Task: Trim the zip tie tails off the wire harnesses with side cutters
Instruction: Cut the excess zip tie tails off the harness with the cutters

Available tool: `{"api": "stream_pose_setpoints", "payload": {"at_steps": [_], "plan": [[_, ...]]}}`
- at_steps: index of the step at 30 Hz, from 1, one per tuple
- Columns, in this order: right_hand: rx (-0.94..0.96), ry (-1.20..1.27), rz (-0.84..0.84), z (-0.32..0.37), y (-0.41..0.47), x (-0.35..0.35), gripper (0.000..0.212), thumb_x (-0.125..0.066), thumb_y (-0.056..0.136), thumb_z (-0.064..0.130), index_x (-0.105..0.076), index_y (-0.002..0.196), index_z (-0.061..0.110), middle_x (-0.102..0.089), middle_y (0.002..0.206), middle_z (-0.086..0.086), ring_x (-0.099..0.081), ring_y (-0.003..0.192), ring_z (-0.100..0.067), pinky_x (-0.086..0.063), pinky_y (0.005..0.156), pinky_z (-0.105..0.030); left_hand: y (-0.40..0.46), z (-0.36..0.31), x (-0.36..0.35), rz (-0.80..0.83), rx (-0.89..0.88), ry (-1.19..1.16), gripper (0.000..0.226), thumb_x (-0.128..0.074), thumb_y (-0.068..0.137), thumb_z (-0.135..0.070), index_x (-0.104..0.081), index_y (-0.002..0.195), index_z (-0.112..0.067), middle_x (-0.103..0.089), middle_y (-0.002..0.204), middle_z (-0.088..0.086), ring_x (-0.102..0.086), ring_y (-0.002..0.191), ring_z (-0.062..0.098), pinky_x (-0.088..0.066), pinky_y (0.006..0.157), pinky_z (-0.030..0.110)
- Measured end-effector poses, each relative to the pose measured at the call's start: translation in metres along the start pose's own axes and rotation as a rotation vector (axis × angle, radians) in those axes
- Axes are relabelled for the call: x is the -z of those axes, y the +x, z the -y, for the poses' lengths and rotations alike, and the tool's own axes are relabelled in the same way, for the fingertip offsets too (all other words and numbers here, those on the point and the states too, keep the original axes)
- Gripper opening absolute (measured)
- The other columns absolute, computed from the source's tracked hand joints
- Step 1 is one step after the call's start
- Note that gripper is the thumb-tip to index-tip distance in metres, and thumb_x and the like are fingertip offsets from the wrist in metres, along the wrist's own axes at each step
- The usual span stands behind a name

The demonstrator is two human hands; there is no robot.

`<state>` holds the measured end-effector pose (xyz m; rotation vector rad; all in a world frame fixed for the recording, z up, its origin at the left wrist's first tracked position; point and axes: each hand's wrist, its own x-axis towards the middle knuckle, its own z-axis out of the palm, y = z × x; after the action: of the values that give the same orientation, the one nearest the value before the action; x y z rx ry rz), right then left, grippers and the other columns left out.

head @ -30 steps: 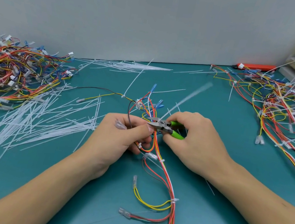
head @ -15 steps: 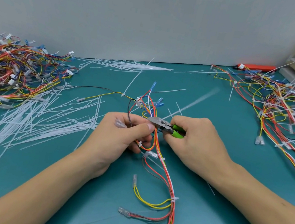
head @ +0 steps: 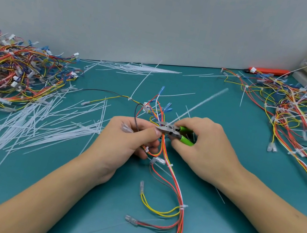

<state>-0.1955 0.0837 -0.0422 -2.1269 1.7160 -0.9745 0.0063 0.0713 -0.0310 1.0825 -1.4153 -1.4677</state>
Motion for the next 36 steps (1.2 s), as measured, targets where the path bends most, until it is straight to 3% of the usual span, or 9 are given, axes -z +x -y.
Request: {"api": "stream_pose_setpoints", "payload": {"at_steps": [4, 9, 12, 15, 21, 24, 27, 36], "plan": [[-0.009, -0.013, 0.019, -0.0004, 0.0019, 0.0007, 0.018, -0.07, 0.086, 0.029, -0.075, 0.103, 0.031, -0.07, 0.09, 0.009, -0.059, 0.093, -0.02, -0.05, 0.085, -0.042, 0.0006, 0.0006, -0.0001, 0.0, -0.013, 0.001, 0.012, -0.076, 0.087, -0.012, -0.075, 0.075, -0.014, -0.066, 0.068, 0.009, -0.062, 0.059, 0.017, -0.046, 0.049, 0.02], [-0.018, -0.014, 0.018, 0.0001, -0.0002, 0.0006, 0.005, -0.068, 0.085, 0.03, -0.07, 0.086, 0.025, -0.059, 0.067, 0.002, -0.054, 0.071, -0.023, -0.05, 0.068, -0.042, 0.001, 0.0026, -0.0002, -0.009, -0.019, 0.015, 0.014, -0.071, 0.092, -0.008, -0.074, 0.078, -0.01, -0.066, 0.068, 0.01, -0.061, 0.057, 0.017, -0.046, 0.049, 0.021], [-0.048, -0.045, 0.018, -0.0001, 0.0, -0.0003, 0.025, -0.064, 0.088, 0.035, -0.056, 0.075, 0.015, -0.048, 0.06, -0.005, -0.046, 0.064, -0.029, -0.044, 0.055, -0.041, 0.0019, 0.002, 0.0006, 0.002, -0.016, 0.023, 0.013, -0.071, 0.092, -0.011, -0.074, 0.08, -0.009, -0.065, 0.068, 0.008, -0.061, 0.057, 0.017, -0.046, 0.049, 0.021], [-0.041, -0.067, -0.008, 0.0001, -0.0008, -0.001, 0.031, -0.064, 0.088, 0.033, -0.048, 0.071, 0.013, -0.043, 0.057, -0.006, -0.043, 0.062, -0.03, -0.04, 0.051, -0.04, 0.0016, 0.0014, 0.0003, 0.004, -0.01, 0.011, 0.012, -0.072, 0.092, -0.013, -0.075, 0.08, -0.011, -0.066, 0.069, 0.007, -0.062, 0.059, 0.016, -0.047, 0.05, 0.02], [-0.032, 0.064, -0.109, -0.0019, 0.0027, 0.0004, 0.006, -0.073, 0.088, 0.034, -0.074, 0.087, 0.028, -0.066, 0.072, 0.011, -0.058, 0.074, -0.019, -0.051, 0.074, -0.04, 0.0004, -0.0006, 0.0016, -0.009, 0.004, -0.018, 0.013, -0.074, 0.09, -0.017, -0.078, 0.077, -0.015, -0.067, 0.07, 0.008, -0.062, 0.061, 0.017, -0.047, 0.05, 0.02], [-0.043, 0.104, -0.131, -0.0027, 0.0037, 0.003, 0.005, -0.072, 0.089, 0.034, -0.075, 0.092, 0.031, -0.069, 0.081, 0.015, -0.061, 0.083, -0.015, -0.051, 0.081, -0.041, 0.0009, -0.0002, 0.0025, -0.011, 0.008, -0.036, 0.013, -0.074, 0.09, -0.017, -0.079, 0.079, -0.017, -0.067, 0.071, 0.008, -0.064, 0.063, 0.018, -0.047, 0.05, 0.021], [-0.01, 0.041, -0.015, 0.0009, 0.0011, 0.0028, 0.02, -0.066, 0.084, 0.036, -0.077, 0.101, 0.032, -0.072, 0.091, 0.015, -0.061, 0.093, -0.015, -0.051, 0.088, -0.041, 0.0011, 0.0019, 0.0034, 0.004, 0.0, -0.018, 0.015, -0.073, 0.091, -0.013, -0.078, 0.078, -0.017, -0.068, 0.071, 0.009, -0.063, 0.062, 0.018, -0.047, 0.05, 0.021], [-0.012, -0.017, 0.018, 0.0024, 0.0008, 0.0034, 0.018, -0.067, 0.084, 0.03, -0.075, 0.101, 0.033, -0.07, 0.085, 0.012, -0.055, 0.088, -0.016, -0.049, 0.085, -0.043, 0.0014, 0.0033, 0.0011, 0.017, -0.036, 0.016, 0.009, -0.074, 0.08, -0.022, -0.077, 0.074, -0.017, -0.067, 0.068, 0.011, -0.062, 0.059, 0.017, -0.047, 0.05, 0.022]]}}
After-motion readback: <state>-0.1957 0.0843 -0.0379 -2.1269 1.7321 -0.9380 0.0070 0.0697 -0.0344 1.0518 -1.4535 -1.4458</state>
